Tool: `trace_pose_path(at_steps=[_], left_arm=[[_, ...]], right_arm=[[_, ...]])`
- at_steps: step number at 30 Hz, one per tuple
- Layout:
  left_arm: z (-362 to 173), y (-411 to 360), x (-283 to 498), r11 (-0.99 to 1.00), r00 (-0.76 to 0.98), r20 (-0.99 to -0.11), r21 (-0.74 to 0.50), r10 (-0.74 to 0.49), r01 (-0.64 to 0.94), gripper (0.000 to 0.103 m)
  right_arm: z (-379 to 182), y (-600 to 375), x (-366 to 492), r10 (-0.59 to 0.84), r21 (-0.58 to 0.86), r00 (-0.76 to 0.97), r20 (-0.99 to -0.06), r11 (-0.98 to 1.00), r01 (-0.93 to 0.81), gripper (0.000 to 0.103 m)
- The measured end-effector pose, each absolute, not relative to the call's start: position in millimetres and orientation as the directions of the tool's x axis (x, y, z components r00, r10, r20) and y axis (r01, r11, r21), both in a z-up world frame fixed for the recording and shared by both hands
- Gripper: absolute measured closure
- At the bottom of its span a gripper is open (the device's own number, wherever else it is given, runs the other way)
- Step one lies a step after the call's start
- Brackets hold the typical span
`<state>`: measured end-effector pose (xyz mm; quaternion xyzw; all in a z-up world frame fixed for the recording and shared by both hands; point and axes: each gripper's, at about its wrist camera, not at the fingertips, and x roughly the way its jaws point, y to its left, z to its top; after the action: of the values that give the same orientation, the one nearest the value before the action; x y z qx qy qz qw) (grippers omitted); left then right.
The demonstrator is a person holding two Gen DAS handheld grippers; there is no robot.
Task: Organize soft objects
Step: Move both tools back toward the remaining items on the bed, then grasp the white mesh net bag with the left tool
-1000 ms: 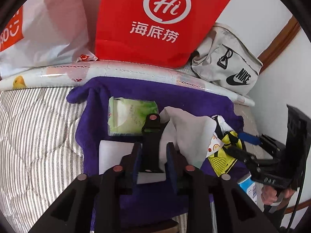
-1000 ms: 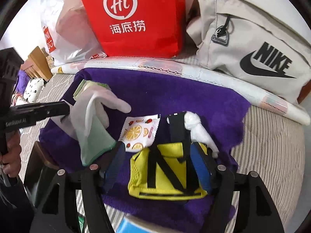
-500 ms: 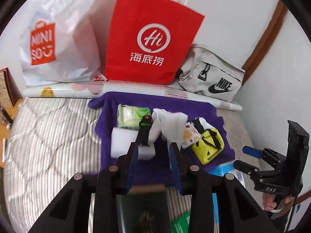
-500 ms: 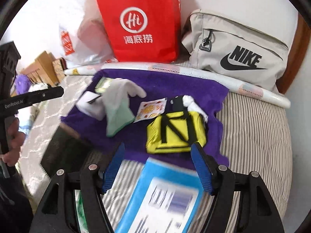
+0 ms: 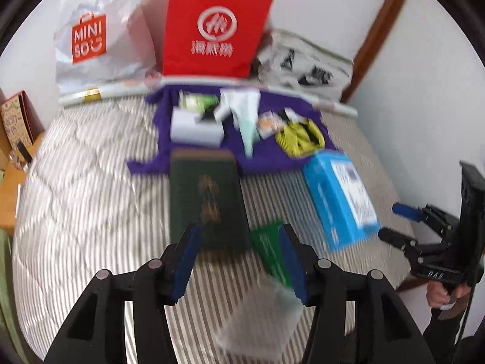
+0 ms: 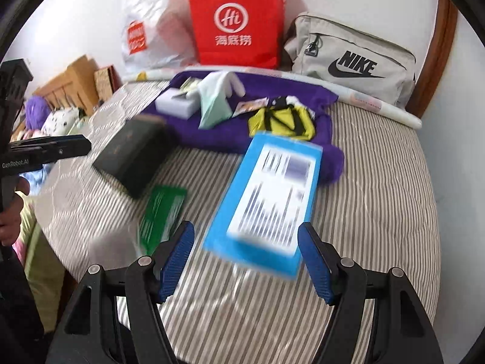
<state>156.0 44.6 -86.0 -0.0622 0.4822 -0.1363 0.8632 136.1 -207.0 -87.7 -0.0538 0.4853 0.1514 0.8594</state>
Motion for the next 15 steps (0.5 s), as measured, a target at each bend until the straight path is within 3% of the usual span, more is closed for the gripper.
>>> trace_pose_path(at_steps=[5, 10, 14, 15], left_arm=[[-114, 38, 121, 0.952, 0.461, -0.836, -0.226, -0.298, 0.206, 0.038], [-148, 31, 106, 0.951, 0.429, -0.857, -0.196, -0.284, 0.239, 0.038], [-177, 26, 108, 0.911, 0.335, -0.857, -0.309, -0.392, 0.274, 0.036], [-178, 26, 107, 0.905, 0.341, -0.848, -0.321, -0.406, 0.279, 0.028]], right_arm=[[-100, -210, 103, 0.226, 0.085, 0.477, -0.849, 0.950, -0.299, 0.033], [-117, -218, 85, 0.215, 0.085, 0.453, -0.865, 0.953, -0.290, 0.033], [-130, -229, 77, 0.177, 0.068, 0.439, -0.881, 0.965, -0.252, 0.033], [-132, -231, 76, 0.177, 0.073, 0.436, -0.882, 0.967, -0.245, 0.033]])
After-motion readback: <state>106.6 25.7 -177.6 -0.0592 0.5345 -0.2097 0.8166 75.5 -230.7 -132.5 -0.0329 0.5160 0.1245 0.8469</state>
